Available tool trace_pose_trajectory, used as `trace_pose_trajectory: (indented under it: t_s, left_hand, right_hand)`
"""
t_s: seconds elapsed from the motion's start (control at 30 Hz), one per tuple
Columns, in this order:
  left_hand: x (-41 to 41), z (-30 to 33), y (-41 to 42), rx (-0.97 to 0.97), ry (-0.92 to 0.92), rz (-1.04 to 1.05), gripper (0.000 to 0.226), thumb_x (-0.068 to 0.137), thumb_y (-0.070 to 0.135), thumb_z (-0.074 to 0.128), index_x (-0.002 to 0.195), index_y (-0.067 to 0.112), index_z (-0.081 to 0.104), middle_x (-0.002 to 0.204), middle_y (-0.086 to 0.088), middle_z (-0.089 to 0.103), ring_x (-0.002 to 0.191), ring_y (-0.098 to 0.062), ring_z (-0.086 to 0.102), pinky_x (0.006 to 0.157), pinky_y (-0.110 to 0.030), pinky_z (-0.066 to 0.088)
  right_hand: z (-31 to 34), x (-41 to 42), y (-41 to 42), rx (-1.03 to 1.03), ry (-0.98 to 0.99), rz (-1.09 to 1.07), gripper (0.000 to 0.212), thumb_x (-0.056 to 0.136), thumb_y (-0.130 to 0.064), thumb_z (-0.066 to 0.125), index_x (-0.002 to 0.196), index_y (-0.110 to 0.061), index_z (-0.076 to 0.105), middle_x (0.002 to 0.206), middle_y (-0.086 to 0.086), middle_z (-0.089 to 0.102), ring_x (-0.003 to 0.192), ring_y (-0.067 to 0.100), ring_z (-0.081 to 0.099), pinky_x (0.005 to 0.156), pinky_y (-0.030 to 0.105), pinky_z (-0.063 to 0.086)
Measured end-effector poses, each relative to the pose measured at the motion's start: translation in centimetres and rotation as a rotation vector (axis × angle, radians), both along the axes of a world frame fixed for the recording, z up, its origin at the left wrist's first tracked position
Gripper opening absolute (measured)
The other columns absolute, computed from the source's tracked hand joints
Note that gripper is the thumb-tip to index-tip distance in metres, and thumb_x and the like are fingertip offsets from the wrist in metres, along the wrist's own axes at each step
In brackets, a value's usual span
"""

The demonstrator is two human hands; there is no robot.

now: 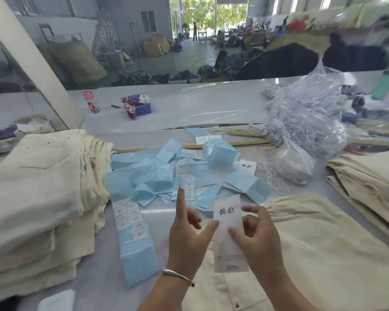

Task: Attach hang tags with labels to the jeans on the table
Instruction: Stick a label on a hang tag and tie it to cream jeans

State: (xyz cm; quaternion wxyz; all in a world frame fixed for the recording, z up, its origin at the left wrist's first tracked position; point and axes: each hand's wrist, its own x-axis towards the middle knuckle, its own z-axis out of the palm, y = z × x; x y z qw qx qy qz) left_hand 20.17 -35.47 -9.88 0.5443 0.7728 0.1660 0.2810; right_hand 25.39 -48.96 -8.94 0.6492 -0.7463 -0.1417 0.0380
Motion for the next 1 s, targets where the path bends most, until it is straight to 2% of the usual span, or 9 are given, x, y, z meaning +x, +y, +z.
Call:
trace_pose_trajectory:
  t_s: [0.07,0.17,0.23,0.43,0.6,0.73,0.83,0.9,1.0]
  left_hand:
    - [-1.4,0.4,-0.8,-0.068,-0.020,-0.107,0.104,0.072,0.024,0.083,0.149,0.036,0.015,0.067,0.009,0.054,0.061,-0.004,0.051,0.062,-0.017,0.044]
    - [-2.9,1.0,-1.3,-0.387,-0.013,-0.236,0.104,0.070,0.026,0.078,0.153,0.027,0.015,0.065,0.004,0.054,0.062,-0.012,0.053,0.057,-0.024,0.046]
    - [-3.9,1.2,-1.0,-0.518,-0.026,-0.265,0.103,0.069,0.019,0.077,0.152,0.022,0.016,0.066,-0.001,0.053,0.064,-0.016,0.054,0.057,-0.025,0.048]
    - [-6.6,1.8,-1.3,-0.617,-0.123,-0.320,0.099,0.074,0.014,0.074,0.152,0.019,0.014,0.067,-0.003,0.059,0.061,-0.012,0.059,0.059,-0.023,0.051]
    - [-7.3,1.7,-1.7,-0.605,-0.158,-0.318,0.087,0.078,0.017,0.067,0.148,0.025,0.016,0.067,-0.009,0.063,0.054,-0.016,0.058,0.051,-0.027,0.049]
    - [-7.6,1.4,-1.3,-0.634,-0.190,-0.232,0.065,0.083,0.022,0.064,0.140,0.028,0.032,0.069,-0.004,0.062,0.055,-0.013,0.053,0.052,-0.024,0.045]
    - [-8.0,1.5,-0.8,-0.575,-0.193,-0.139,0.038,0.082,0.025,0.072,0.117,0.026,0.059,0.076,0.004,0.060,0.069,-0.009,0.053,0.062,-0.021,0.043]
    - [-8.2,1.7,-0.6,-0.574,-0.161,-0.107,0.028,0.074,0.025,0.075,0.099,0.019,0.068,0.093,-0.005,0.068,0.087,-0.014,0.058,0.078,-0.026,0.044]
    - [-8.4,2.4,-0.9,-0.599,-0.118,-0.091,0.025,0.063,0.021,0.079,0.084,0.011,0.072,0.117,-0.016,0.062,0.102,-0.025,0.061,0.090,-0.036,0.047]
  right_hand:
    - [0.4,-1.7,0.6,0.027,0.004,0.030,0.028,0.073,0.010,0.070,0.087,-0.012,0.058,0.071,0.008,0.069,0.064,0.018,0.065,0.064,0.038,0.054]
    - [1.1,-3.9,1.0,0.178,0.136,0.222,0.018,0.071,0.004,0.065,0.083,-0.006,0.055,0.065,0.004,0.064,0.059,0.015,0.060,0.057,0.025,0.050]
    - [1.5,-5.0,1.0,0.233,0.204,0.337,0.025,0.062,-0.001,0.061,0.085,-0.005,0.054,0.067,0.004,0.061,0.064,0.017,0.058,0.061,0.026,0.049]
    - [1.8,-7.1,-0.1,0.264,0.205,0.404,0.040,0.060,0.002,0.064,0.099,-0.004,0.053,0.082,0.011,0.052,0.077,0.018,0.047,0.067,0.028,0.048]
    - [1.5,-8.2,-0.7,0.273,0.075,0.334,0.068,0.085,0.014,0.059,0.135,-0.031,0.050,0.073,0.017,0.042,0.069,0.024,0.049,0.071,0.030,0.050]
    - [0.7,-8.1,-1.4,0.118,0.004,0.198,0.054,0.088,0.014,0.050,0.112,-0.030,0.070,0.094,0.009,0.065,0.088,0.027,0.060,0.082,0.037,0.046]
    - [0.8,-7.7,-2.2,0.200,0.224,0.219,0.054,0.079,0.017,0.060,0.116,-0.022,0.067,0.111,0.006,0.070,0.098,0.019,0.064,0.084,0.030,0.050]
    - [0.8,-7.3,-2.6,0.260,0.317,0.257,0.065,0.069,0.019,0.066,0.123,-0.015,0.062,0.111,0.010,0.071,0.095,0.017,0.065,0.080,0.030,0.052]
    - [1.0,-7.3,-2.5,0.271,0.312,0.271,0.076,0.057,0.015,0.066,0.125,-0.020,0.058,0.114,0.008,0.070,0.101,0.015,0.065,0.077,0.029,0.054]
